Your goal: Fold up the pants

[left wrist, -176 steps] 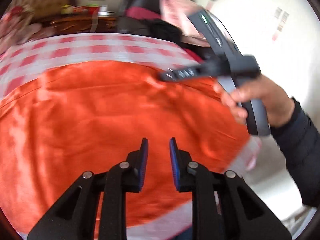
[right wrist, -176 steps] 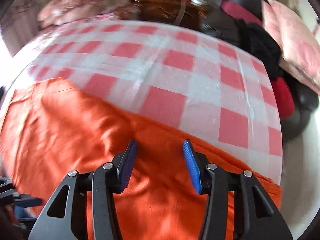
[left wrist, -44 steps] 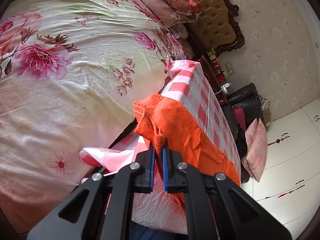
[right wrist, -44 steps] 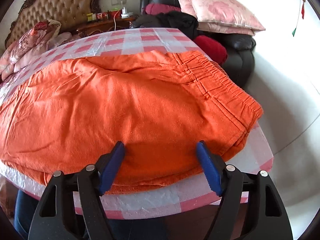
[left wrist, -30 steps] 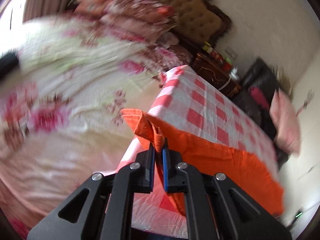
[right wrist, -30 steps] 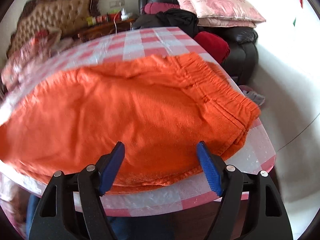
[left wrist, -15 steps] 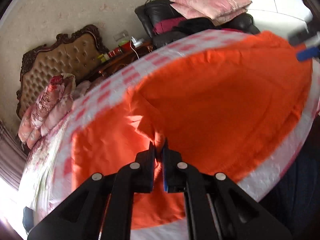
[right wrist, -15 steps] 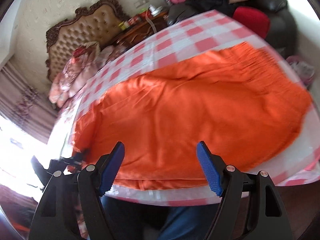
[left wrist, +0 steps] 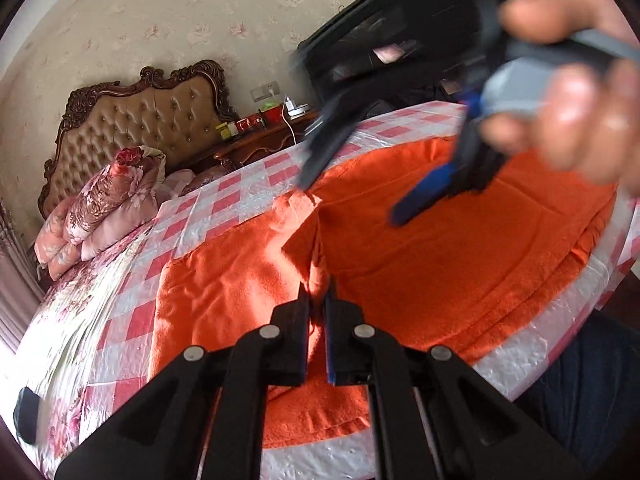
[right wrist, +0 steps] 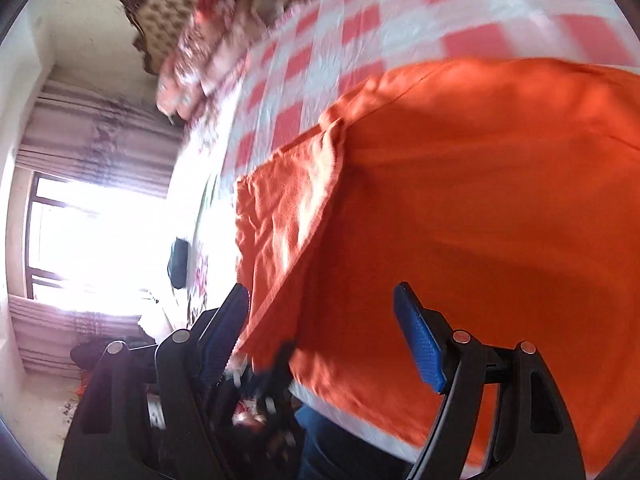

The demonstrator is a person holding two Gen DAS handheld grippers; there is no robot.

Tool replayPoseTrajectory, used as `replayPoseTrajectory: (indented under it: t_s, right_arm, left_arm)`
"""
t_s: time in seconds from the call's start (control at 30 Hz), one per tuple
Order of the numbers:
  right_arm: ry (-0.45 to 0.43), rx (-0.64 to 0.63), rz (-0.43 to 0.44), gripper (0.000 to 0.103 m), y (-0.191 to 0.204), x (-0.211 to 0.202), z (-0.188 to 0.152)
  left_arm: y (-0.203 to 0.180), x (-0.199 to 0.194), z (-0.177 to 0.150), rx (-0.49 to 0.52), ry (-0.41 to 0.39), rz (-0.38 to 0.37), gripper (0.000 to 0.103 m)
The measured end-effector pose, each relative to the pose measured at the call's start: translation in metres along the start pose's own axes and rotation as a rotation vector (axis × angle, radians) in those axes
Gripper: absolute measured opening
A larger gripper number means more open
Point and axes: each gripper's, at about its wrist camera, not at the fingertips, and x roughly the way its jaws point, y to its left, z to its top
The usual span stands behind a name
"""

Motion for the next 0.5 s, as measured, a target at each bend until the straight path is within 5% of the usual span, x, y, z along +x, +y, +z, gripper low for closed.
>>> replayPoseTrajectory:
  t_s: [0.2, 0.23, 0.27, 0.3, 0.33, 0.5]
  right_arm:
    - [0.043, -0.007, -0.005, 0.073, 0.018, 0.037, 0.029]
    - [0.031, -0.009, -0.017, 0.060, 0.018, 0.040, 0.034]
    - [0.009, -0.015, -0.032, 0.029, 0.018, 0.042, 0.039]
    - [-0.002, -0.024, -0.055, 0.014, 0.018, 0.043, 0.044]
    - [-0.013, -0.031, -0.077, 0.007, 0.017, 0.043, 0.046]
    - [-0.130, -0.108, -0.114, 0.007, 0.020, 0.016, 0.040]
  left_arm:
    - [-0.007, -0.005, -0.006, 0.047, -0.019, -0.013, 0.006]
    - [-0.010, -0.006, -0.007, 0.069, -0.023, -0.009, 0.006]
    - [-0.014, -0.006, -0.007, 0.095, -0.026, 0.006, 0.006]
    - [-0.017, -0.007, -0.008, 0.109, -0.028, 0.013, 0.006]
    - [-0.020, -0.007, -0.008, 0.130, -0.030, 0.032, 0.006]
    - [-0.033, -0.007, -0.004, 0.182, -0.042, 0.057, 0.006]
